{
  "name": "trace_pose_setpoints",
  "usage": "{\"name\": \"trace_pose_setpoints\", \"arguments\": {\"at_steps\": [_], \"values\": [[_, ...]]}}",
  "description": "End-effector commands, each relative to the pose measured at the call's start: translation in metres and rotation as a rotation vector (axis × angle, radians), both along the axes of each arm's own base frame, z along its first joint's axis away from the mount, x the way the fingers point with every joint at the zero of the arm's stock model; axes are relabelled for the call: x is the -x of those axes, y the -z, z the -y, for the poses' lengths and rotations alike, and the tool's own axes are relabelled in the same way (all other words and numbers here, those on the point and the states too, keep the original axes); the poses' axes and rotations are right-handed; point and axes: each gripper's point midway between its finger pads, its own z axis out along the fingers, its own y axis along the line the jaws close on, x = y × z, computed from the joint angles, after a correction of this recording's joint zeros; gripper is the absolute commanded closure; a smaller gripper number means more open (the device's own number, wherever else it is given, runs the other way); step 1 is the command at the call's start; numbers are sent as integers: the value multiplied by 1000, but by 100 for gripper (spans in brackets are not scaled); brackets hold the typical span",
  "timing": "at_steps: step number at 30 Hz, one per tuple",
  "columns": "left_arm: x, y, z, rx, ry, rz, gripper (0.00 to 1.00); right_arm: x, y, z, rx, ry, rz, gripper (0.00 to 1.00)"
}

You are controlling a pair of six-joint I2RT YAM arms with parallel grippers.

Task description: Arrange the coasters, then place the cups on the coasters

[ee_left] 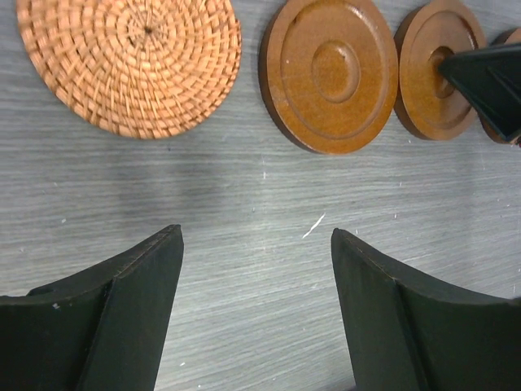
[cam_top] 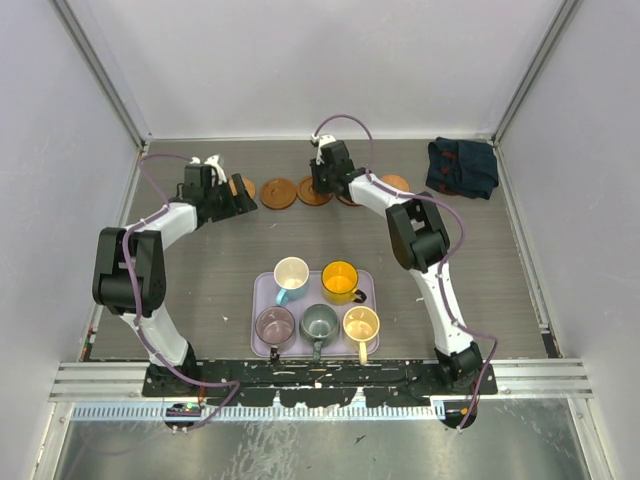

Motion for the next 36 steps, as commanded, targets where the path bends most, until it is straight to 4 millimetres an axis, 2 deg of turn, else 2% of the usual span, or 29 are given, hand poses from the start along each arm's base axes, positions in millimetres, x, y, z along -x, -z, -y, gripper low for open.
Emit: {"name": "trace_pose_setpoints", "arguments": {"at_steps": [1,6,9,14,18,22,26,31,36], "values": [[-35,-50,-7,-32,2,207,26,-5,-78,8,-27,18,131,73],[-44,-68,-11,-67,12,284,22,2,-125,19,-40,35,224,58],[-47,-69,-13,-90,22,296,15,6,-140,35,6,75,266,47],[-52,-71,-14,-133,56,336,1,15,-143,76,126,211,306,39],[-63,-70,-19,-182,59,365,2,24,-137,105,195,304,321,34],[-81,-53,-39,-277,-11,296,2,30,-136,124,217,351,322,34],[-98,-41,-47,-326,-32,266,0,39,-144,134,214,377,333,36],[-113,-44,-33,-299,12,289,0,48,-162,156,221,454,368,37],[-116,-49,-10,-255,77,318,2,50,-162,173,163,511,362,42]]}}
